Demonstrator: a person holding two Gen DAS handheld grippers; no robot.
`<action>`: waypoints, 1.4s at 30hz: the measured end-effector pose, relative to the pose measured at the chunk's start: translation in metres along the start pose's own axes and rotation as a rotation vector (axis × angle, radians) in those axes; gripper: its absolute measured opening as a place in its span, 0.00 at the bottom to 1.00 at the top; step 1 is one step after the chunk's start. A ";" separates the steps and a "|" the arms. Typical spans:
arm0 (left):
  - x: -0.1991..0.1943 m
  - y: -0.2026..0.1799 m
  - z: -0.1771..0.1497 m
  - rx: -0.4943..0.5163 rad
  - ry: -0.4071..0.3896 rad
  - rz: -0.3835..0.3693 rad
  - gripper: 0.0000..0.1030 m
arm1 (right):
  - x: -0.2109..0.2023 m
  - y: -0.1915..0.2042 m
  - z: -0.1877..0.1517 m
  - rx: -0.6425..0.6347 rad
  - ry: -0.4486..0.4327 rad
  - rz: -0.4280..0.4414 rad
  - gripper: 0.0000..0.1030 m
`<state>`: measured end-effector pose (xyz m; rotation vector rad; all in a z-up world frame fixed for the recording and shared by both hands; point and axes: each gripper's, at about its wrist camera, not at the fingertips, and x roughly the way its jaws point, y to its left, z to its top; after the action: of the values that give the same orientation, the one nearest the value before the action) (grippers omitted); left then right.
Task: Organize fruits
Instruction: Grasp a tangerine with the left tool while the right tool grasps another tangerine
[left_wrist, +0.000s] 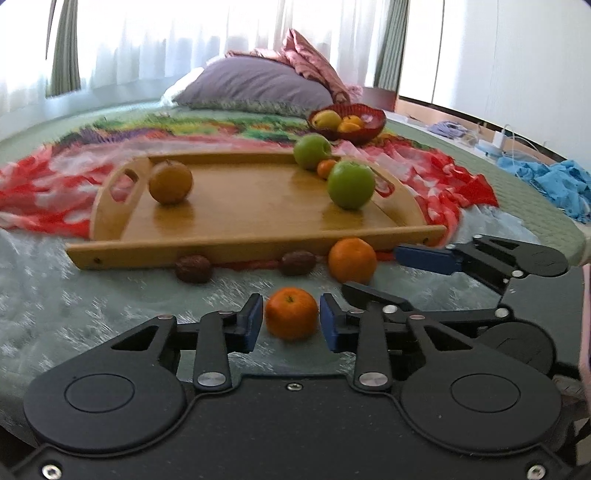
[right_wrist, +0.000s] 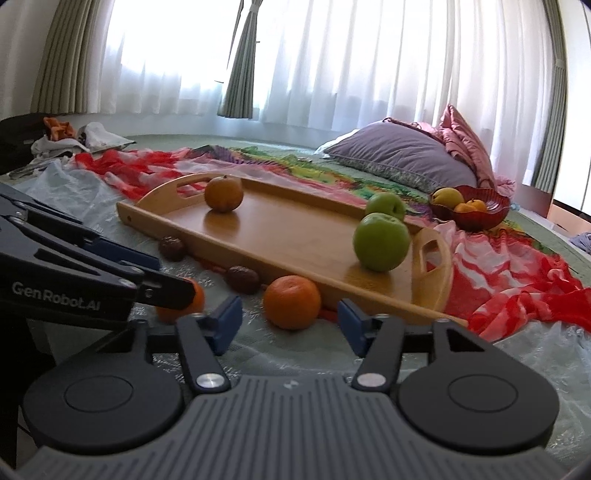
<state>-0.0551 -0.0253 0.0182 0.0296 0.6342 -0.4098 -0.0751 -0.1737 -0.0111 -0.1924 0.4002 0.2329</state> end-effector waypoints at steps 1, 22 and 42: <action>0.001 -0.001 0.000 -0.002 0.000 0.002 0.30 | 0.000 0.002 -0.001 -0.004 0.000 0.003 0.66; 0.013 0.008 0.005 -0.050 -0.011 0.040 0.31 | 0.016 -0.003 -0.003 0.075 0.015 0.011 0.52; 0.011 0.024 0.025 -0.042 -0.066 0.151 0.31 | 0.027 -0.002 0.003 0.103 0.025 -0.018 0.48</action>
<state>-0.0239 -0.0109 0.0300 0.0234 0.5712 -0.2508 -0.0493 -0.1698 -0.0186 -0.0977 0.4335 0.1917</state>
